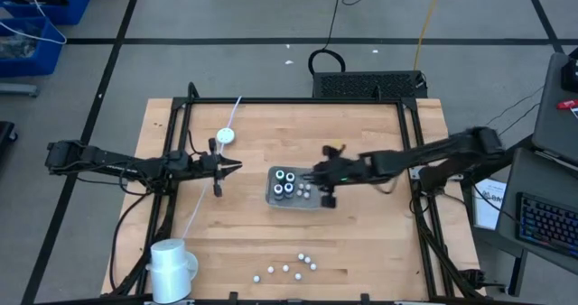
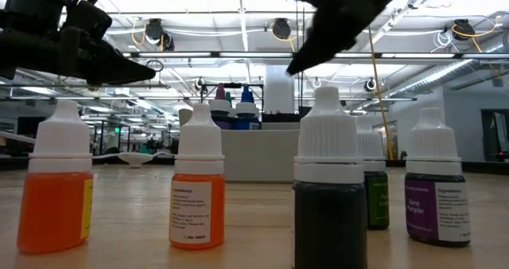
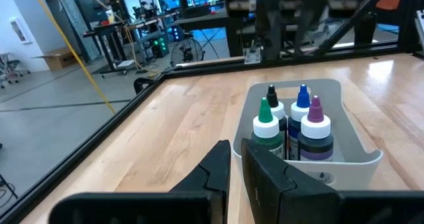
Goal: Pick & Place food coloring
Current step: Put the small blue food coloring bottle into the gray container
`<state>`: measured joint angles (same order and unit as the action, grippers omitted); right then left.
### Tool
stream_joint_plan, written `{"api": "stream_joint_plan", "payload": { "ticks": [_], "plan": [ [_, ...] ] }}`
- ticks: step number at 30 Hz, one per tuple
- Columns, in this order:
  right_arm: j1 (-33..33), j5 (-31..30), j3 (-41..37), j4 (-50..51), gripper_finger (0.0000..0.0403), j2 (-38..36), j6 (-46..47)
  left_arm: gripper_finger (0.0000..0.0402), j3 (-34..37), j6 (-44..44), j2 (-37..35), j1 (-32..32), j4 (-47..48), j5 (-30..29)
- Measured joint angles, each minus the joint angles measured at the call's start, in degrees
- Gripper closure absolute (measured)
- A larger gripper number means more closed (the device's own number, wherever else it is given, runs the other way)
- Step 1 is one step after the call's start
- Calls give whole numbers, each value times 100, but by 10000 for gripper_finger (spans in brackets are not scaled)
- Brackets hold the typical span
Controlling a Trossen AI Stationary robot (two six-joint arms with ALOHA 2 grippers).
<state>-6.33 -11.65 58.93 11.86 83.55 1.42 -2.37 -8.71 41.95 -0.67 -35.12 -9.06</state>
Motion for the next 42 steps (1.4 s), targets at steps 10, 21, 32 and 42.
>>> {"api": "stream_joint_plan", "payload": {
  "ticks": [10, 21, 32, 42],
  "plan": [
    [355, 578, -3350, -2418, 394, -3358, 237, 355, 0, 331, 0, 0, 84, 1],
    [360, 848, -4905, -3247, 402, -5698, 114, 355, 0, -18, 0, 0, 73, -52],
    [363, 897, -5364, -3674, 402, -6245, 196, 355, 1, -236, 0, 0, -7, -52],
    [363, 885, -5658, -4285, 402, -6245, -290, 355, 2, -55, -2, 0, -359, -103]
  ]
}}
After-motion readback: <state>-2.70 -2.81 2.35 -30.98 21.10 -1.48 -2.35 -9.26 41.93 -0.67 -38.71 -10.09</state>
